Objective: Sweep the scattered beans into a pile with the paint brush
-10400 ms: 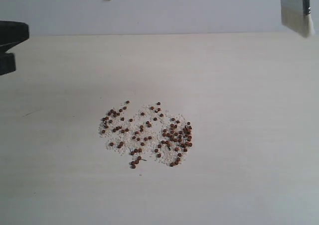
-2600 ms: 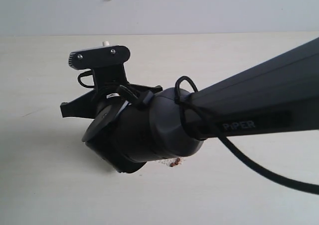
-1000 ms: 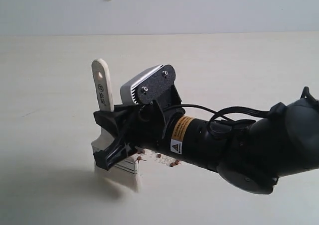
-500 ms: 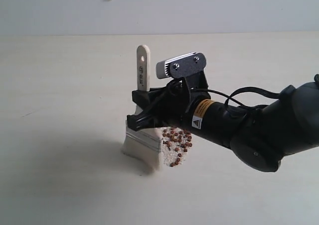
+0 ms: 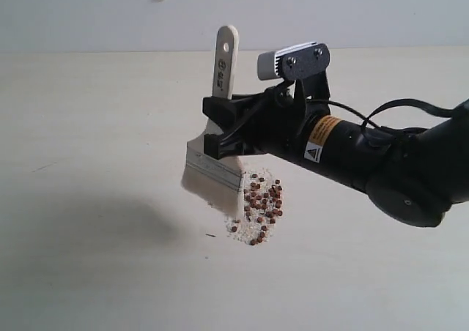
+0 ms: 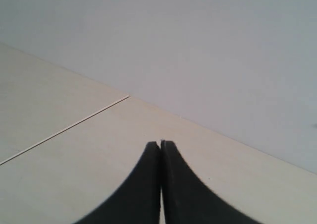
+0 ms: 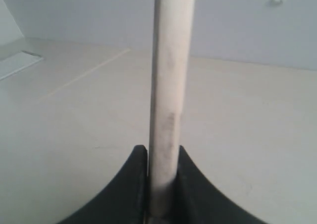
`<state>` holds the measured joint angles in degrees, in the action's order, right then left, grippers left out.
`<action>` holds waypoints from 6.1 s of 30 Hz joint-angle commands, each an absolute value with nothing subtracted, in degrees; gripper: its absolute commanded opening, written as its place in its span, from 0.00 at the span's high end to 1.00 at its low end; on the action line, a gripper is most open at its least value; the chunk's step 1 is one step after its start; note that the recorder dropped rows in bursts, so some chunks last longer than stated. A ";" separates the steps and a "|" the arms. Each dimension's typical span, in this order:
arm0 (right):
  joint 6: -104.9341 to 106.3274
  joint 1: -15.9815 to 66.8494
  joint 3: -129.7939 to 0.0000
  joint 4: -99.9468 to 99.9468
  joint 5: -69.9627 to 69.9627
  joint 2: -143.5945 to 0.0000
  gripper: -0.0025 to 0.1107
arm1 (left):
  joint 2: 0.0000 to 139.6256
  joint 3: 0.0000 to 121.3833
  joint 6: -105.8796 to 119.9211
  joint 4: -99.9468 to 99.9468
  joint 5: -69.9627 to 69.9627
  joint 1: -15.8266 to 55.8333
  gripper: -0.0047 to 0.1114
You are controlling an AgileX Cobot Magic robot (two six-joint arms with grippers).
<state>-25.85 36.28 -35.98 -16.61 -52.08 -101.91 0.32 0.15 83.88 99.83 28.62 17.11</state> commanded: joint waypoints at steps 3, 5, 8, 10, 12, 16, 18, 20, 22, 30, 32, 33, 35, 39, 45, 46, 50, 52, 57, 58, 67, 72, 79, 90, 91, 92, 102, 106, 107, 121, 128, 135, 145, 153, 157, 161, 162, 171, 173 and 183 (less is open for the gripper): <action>-28.74 36.00 -35.82 -19.59 -47.41 -92.05 0.98 | 0.00 0.00 83.71 99.95 28.73 17.29 0.96; -25.07 36.00 -35.82 -11.24 -30.37 -87.75 0.98 | 0.00 0.00 83.71 99.95 28.73 17.29 0.96; 2.43 36.00 -35.82 15.41 -18.49 -82.87 0.98 | 0.00 0.00 83.71 99.95 28.73 17.29 0.96; 27.95 36.00 -35.46 42.76 -16.30 -79.69 0.98 | 0.00 0.00 83.71 99.95 28.73 17.29 0.96; 53.43 38.17 -34.21 70.93 -23.01 -77.07 0.98 | 0.00 0.00 83.71 99.95 28.73 17.29 0.96; 75.59 47.22 -32.89 93.58 -47.51 -76.48 0.98 | 0.00 0.00 83.71 99.95 28.73 17.29 0.96; 74.10 51.93 -31.85 94.92 -54.05 -76.48 0.98 | 0.00 0.00 83.71 99.95 28.73 17.29 0.96; 67.29 57.66 -30.61 95.02 -61.18 -77.38 0.98 | 0.00 0.00 83.71 99.95 28.73 17.29 0.96; 62.68 60.61 -30.52 95.53 -65.03 -79.40 0.98 | 0.00 0.00 83.71 99.95 28.73 17.29 0.96; 39.70 69.66 -31.94 91.50 -69.96 -94.98 0.98 | 0.00 0.00 83.71 99.95 28.73 17.29 0.96; 39.85 70.55 -34.21 92.68 -69.96 -100.19 0.98 | 0.00 0.00 83.71 99.95 28.73 17.29 0.96; 39.85 70.67 -35.45 93.34 -69.96 -102.68 0.98 | 0.00 0.00 83.71 99.95 28.73 17.29 0.96; 41.47 70.67 -37.87 94.24 -69.96 -106.66 0.98 | 0.00 0.00 83.71 99.95 28.73 17.29 0.96; 44.45 70.67 -42.64 94.50 -69.96 -112.67 0.98 | 0.00 0.00 83.71 99.95 28.73 17.29 0.96; 49.83 70.67 -48.34 94.50 -69.96 -115.34 0.98 | 0.00 0.00 83.71 99.95 28.73 17.29 0.96; 49.95 70.67 -48.98 94.11 -69.96 -115.39 0.98 | 0.00 0.00 83.71 99.95 28.73 17.29 0.96; 51.25 69.81 -51.87 92.45 -69.96 -115.61 0.98 | 0.00 0.00 83.71 99.95 28.73 17.29 0.96; 52.30 68.39 -53.30 92.45 -69.96 -115.99 0.98 | 0.00 0.00 83.71 99.95 28.73 17.29 0.96; 53.79 65.01 -55.23 92.58 -69.96 -115.99 0.98 | 0.00 0.00 83.71 99.95 28.73 17.29 0.96; 53.79 64.43 -55.28 92.46 -69.96 -115.99 0.98 | 0.00 0.00 83.71 99.95 28.73 17.29 0.96; 53.79 61.15 -55.41 90.21 -66.96 -115.99 0.98 | 0.00 0.00 83.71 99.95 28.73 17.29 0.96; 54.01 61.15 -56.36 89.16 -62.56 -115.99 0.98 | 0.00 0.00 83.71 99.95 28.73 17.29 0.96; 53.36 61.15 -56.36 86.59 -62.42 -115.99 0.98 | 0.00 0.00 83.71 99.95 28.73 17.29 0.96; 47.52 59.52 -58.00 83.57 -63.04 -115.99 0.98 | 0.00 0.00 83.71 99.95 28.73 17.29 0.96; 48.65 59.52 -58.44 84.03 -64.11 -115.99 0.98 | 0.00 0.00 83.71 99.95 28.73 17.29 0.96; 50.20 59.52 -58.77 84.72 -65.62 -115.99 0.98 | 0.00 0.00 83.71 99.95 28.73 17.29 0.96; 65.47 61.85 -59.27 96.11 -69.96 -113.53 0.98 | 0.00 0.00 83.71 99.95 28.73 17.29 0.96; 67.60 63.00 -59.27 99.91 -69.96 -114.59 0.98 | 0.00 0.00 83.71 99.95 28.73 17.29 0.96; 67.60 63.40 -59.27 99.95 -69.96 -114.92 0.98 | 0.00 0.00 83.71 99.95 28.73 17.29 0.96; 57.05 67.26 -59.27 92.54 -69.29 -121.38 0.98 | 0.00 0.00 83.71 99.95 28.73 17.29 0.96; 57.74 61.81 -66.72 90.80 -58.17 -121.38 0.98 | 0.00 0.00 83.71 99.95 28.85 18.09 0.96; 68.75 61.30 -72.35 94.65 -66.97 -120.53 0.98 | 0.00 0.00 83.71 99.95 28.85 18.32 0.96; 75.28 61.30 -71.07 91.07 -69.96 -118.84 0.98 | 0.00 0.00 83.71 99.95 28.72 18.26 0.96; 68.16 54.53 -67.24 85.95 -63.27 -121.91 0.98 | 0.00 0.00 83.71 99.95 28.72 18.26 0.96; 68.16 52.28 -67.24 85.95 -53.01 -122.64 0.98 | 0.00 0.00 83.71 99.95 28.72 18.26 0.96; 65.36 52.34 -67.24 82.99 -46.59 -122.64 0.98 | 0.00 0.00 83.71 99.95 28.72 18.26 0.96; 63.82 52.34 -67.24 82.02 -45.57 -122.64 0.98 | 0.00 0.00 83.71 99.95 28.72 18.26 0.96; 53.83 52.34 -67.24 78.98 -41.47 -121.32 0.98 | 0.00 0.00 83.71 99.95 28.72 18.26 0.96; 57.65 52.68 -67.24 82.19 -45.38 -119.67 0.98 | 0.00 0.00 83.71 99.95 28.72 18.26 0.96; 83.67 64.22 -67.24 99.11 -69.96 -114.66 0.98 | 0.00 0.00 83.71 99.95 28.72 18.26 0.96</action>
<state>79.89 61.48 -67.39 95.20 -67.85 -114.90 0.32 0.15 83.88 99.83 28.62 17.90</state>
